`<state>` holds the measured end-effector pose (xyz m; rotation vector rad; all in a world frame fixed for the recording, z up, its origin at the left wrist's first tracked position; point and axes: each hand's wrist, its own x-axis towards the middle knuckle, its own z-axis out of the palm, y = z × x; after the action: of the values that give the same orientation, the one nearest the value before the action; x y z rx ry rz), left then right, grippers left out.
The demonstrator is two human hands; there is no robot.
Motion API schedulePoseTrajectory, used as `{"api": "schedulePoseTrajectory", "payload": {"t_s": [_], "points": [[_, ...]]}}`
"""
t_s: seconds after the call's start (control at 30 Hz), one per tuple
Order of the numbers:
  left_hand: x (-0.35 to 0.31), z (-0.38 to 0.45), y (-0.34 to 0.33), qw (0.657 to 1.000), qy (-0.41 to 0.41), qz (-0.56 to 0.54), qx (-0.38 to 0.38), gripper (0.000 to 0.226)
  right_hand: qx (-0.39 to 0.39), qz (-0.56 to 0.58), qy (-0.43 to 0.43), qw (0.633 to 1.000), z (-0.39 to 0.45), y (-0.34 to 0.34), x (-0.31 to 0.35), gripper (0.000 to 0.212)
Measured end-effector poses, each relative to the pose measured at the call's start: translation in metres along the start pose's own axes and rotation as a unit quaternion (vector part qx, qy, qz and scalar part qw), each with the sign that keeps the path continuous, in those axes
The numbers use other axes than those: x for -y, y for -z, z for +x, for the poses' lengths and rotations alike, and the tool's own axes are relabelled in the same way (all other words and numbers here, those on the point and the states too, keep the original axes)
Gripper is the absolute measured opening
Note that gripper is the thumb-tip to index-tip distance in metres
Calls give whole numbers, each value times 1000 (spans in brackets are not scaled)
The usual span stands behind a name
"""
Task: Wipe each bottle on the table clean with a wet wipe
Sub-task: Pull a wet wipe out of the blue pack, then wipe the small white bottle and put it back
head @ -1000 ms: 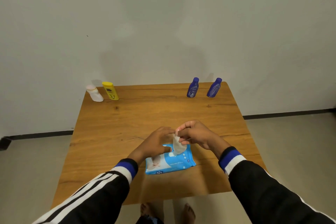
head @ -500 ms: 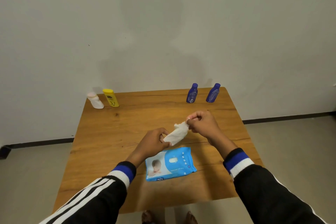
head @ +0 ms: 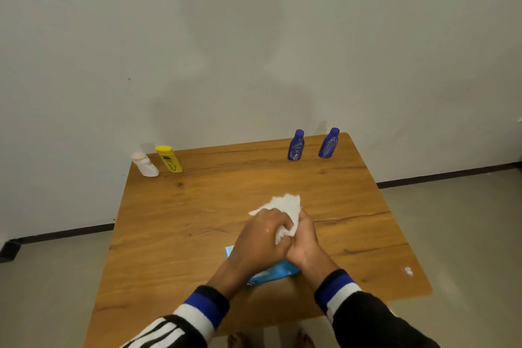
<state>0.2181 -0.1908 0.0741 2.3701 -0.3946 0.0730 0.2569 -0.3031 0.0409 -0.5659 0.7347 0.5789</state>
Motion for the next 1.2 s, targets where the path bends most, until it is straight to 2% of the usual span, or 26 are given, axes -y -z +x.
{"api": "schedulePoseTrajectory", "payload": {"t_s": [0.13,0.23,0.3,0.37,0.43,0.5,0.57,0.6,0.7,0.8,0.9,1.1,1.2], "points": [[-4,-15,-2,998,-14,-33,49,35,113,-17,-5,993,-3,0,10,67],[3,-13,8,996,11,-55,74,46,117,-3,-51,992,-2,10,13,83],[6,-10,12,993,41,-79,74,41,118,5,-74,990,-4,16,11,93],[7,-8,15,985,93,-143,37,33,116,6,-69,991,-4,19,11,90],[12,-8,17,962,161,-213,-54,26,108,3,-62,992,-7,18,15,86],[27,-12,16,931,245,-246,-114,18,101,-19,-75,992,-9,23,20,91],[58,-22,7,904,348,-232,-95,10,113,-44,-91,988,-13,29,27,96],[75,-28,1,888,401,-217,-57,3,122,-46,-93,987,-16,31,31,95],[115,-54,-22,849,494,-184,46,18,136,-55,-84,986,-24,32,42,89],[128,-73,-40,789,568,-233,40,24,143,-63,-67,986,-29,32,50,85],[133,-77,-58,755,585,-296,11,18,135,-78,-64,986,-35,37,56,82],[141,-71,-72,720,583,-376,-6,45,117,-88,-59,987,-43,49,57,82],[129,-61,-67,708,567,-419,-21,31,114,-87,-67,987,-46,52,57,82]]}}
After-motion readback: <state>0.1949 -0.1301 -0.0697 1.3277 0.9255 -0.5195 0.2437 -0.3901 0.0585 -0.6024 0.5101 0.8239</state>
